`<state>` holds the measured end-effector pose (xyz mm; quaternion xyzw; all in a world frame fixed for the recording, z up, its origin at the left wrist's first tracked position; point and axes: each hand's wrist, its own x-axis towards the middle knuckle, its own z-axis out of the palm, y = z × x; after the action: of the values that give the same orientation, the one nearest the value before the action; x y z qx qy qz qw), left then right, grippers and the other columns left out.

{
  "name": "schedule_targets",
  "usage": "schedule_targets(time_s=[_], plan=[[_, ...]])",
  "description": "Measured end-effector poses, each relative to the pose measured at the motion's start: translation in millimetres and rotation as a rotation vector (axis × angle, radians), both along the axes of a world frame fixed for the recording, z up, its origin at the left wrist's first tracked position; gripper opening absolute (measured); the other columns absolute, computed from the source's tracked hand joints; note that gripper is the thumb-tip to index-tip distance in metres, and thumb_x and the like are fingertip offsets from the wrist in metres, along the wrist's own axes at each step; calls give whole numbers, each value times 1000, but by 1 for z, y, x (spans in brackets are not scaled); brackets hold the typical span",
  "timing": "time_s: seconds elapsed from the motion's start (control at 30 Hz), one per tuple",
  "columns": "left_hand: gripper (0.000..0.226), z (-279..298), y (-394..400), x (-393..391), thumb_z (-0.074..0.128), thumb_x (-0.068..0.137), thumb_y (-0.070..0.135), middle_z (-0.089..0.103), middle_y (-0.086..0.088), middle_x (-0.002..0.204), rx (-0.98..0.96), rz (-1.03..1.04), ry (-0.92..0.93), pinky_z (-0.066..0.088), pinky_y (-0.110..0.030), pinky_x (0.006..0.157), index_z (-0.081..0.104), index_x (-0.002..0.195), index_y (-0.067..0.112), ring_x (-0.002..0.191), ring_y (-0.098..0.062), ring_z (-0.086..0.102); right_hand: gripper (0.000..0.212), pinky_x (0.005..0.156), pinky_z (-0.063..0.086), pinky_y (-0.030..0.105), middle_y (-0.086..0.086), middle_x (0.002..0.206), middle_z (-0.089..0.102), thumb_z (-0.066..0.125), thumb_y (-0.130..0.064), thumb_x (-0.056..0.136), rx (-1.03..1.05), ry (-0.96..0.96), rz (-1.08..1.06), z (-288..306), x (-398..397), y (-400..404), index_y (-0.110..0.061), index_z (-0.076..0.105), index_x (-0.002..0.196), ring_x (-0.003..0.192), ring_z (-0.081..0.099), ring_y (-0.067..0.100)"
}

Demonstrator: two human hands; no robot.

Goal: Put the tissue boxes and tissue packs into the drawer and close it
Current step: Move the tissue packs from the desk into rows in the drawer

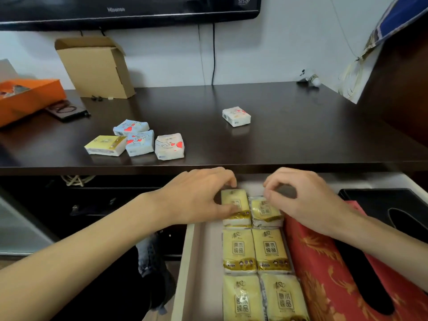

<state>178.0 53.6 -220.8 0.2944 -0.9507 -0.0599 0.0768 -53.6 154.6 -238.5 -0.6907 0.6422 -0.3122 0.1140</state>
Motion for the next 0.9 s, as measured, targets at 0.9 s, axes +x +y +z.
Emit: schedule_targets(time_s=[0.9], plan=[[61,2,-103,175,41,76,83,61,-2,113,-176,930,315,51,-43,81,56,107,33,105,-27,58,33,105,41,39,-14,132,51,71,-42,89,68,187,290,31,141,-176,-34,67,120,130,43,15]])
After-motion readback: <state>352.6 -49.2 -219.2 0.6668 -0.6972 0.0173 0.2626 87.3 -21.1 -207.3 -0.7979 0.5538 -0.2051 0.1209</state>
